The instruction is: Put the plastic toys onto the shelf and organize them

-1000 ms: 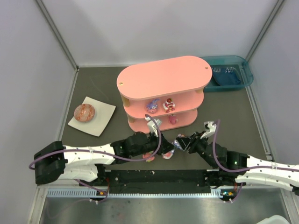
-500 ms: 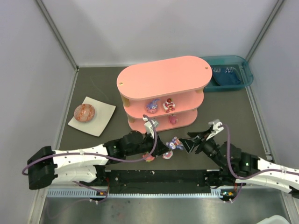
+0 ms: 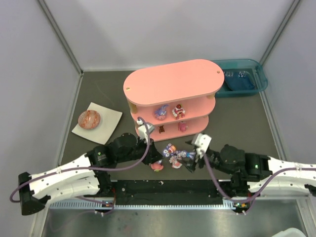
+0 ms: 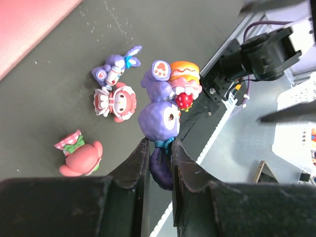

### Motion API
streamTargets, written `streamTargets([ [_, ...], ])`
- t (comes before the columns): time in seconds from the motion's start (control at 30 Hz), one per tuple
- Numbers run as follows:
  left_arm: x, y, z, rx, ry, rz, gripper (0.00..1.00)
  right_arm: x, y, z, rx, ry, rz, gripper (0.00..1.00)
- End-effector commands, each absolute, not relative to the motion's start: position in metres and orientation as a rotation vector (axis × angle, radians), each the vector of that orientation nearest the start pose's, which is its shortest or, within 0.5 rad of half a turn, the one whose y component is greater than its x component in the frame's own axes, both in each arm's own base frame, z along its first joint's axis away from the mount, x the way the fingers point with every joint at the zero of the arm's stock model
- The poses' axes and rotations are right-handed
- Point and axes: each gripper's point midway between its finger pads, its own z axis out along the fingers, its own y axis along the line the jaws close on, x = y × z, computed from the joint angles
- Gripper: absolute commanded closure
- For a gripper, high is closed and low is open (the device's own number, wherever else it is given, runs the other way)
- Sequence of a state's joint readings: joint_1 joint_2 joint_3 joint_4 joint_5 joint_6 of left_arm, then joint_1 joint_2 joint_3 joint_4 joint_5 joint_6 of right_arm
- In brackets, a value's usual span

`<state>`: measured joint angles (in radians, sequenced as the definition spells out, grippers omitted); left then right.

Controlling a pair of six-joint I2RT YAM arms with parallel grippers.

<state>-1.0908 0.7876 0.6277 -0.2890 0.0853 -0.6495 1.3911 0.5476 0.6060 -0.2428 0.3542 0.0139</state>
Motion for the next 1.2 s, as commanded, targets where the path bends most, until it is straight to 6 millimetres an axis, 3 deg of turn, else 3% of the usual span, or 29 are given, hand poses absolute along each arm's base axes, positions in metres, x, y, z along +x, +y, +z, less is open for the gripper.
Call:
streamTargets([
  [0.0,0.101,-0.261,0.215,0.542,2.127,-1.093,1.00,0.089,0.273,0.264,-1.176,1.346,0.594,0.20],
  [0.13,0.101,-0.258,0.222,0.521,2.121,-1.109,1.00,0.085,0.284,0.270,-1.217,1.270,0.600,0.19],
  [0.27,0.090,-0.263,0.222,0.612,2.159,-1.130,1.00,0.070,0.291,0.275,-1.338,1.137,0.630,0.19],
  [0.4,0.084,-0.265,0.221,0.694,2.189,-1.124,1.00,0.058,0.291,0.298,-1.409,0.995,0.642,0.18],
  [0.5,0.081,-0.265,0.227,0.737,2.177,-1.130,1.00,0.046,0.293,0.301,-1.518,0.910,0.649,0.14],
  [0.57,0.078,-0.266,0.233,0.780,2.162,-1.142,1.00,0.041,0.298,0.289,-1.611,0.913,0.634,0.12],
  [0.6,0.077,-0.267,0.231,0.800,2.175,-1.136,1.00,0.041,0.301,0.294,-1.627,0.897,0.630,0.12],
  [0.8,0.068,-0.275,0.241,0.893,2.177,-1.181,1.00,0.031,0.320,0.280,-1.753,0.852,0.630,0.12],
  [1.17,0.066,-0.274,0.250,0.931,2.178,-1.177,1.00,0.049,0.335,0.256,-1.791,0.939,0.506,0.23],
])
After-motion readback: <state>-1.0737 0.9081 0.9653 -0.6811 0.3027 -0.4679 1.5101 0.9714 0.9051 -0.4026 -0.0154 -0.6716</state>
